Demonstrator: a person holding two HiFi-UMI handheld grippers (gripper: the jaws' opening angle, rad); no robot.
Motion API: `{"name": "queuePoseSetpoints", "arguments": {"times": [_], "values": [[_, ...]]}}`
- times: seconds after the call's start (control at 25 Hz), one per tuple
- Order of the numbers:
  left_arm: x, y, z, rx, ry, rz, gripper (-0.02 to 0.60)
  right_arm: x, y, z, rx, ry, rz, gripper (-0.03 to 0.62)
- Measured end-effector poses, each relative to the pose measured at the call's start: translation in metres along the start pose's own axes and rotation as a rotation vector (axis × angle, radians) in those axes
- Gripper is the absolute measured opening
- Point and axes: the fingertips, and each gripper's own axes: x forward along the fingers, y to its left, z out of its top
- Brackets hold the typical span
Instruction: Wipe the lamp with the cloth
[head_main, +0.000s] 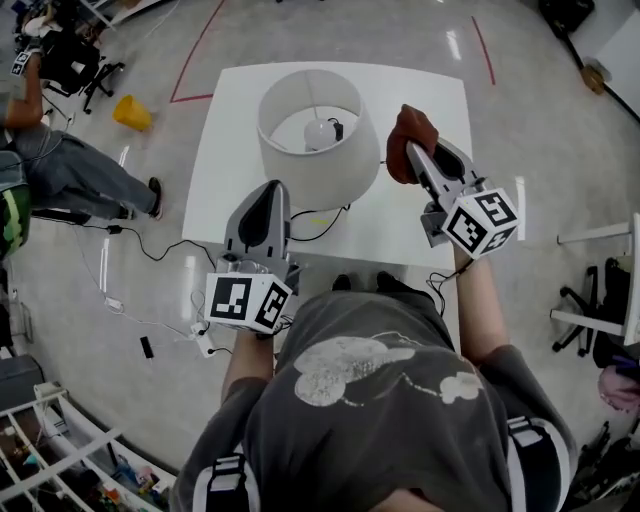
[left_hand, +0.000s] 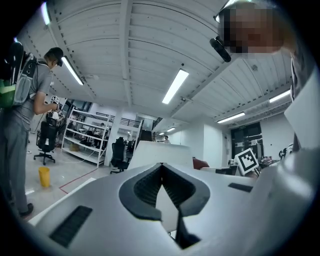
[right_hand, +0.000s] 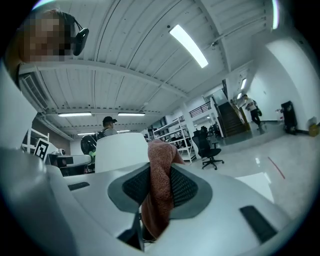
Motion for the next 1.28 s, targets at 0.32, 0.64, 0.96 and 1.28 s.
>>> {"name": "queuePoseSetpoints", "arguments": {"times": [0.32,0.64,0.96,1.28], "values": [[-0.020,-0.017,0.005,0.033,-0.016,0.185,0.008,0.035,0.001,0.023,-0.058,0.045,0.202,0.091],[-0.004,-0.022,0.020,0.098,-0.054,0.293,0.008,0.093,0.020,0.073,-0.182,0.010,0.446,0.091],[0.000,-0.026,0.029,0.126,-0.074,0.351,0.008,0.134,0.061,0.080,-0.323,0.048,0.668,0.091],[-0.004,-0.029,0.014,0.099,-0.062,0.394,0.008,0.140,0.042,0.043,-0.262,0.129,0.657,0.091]]}}
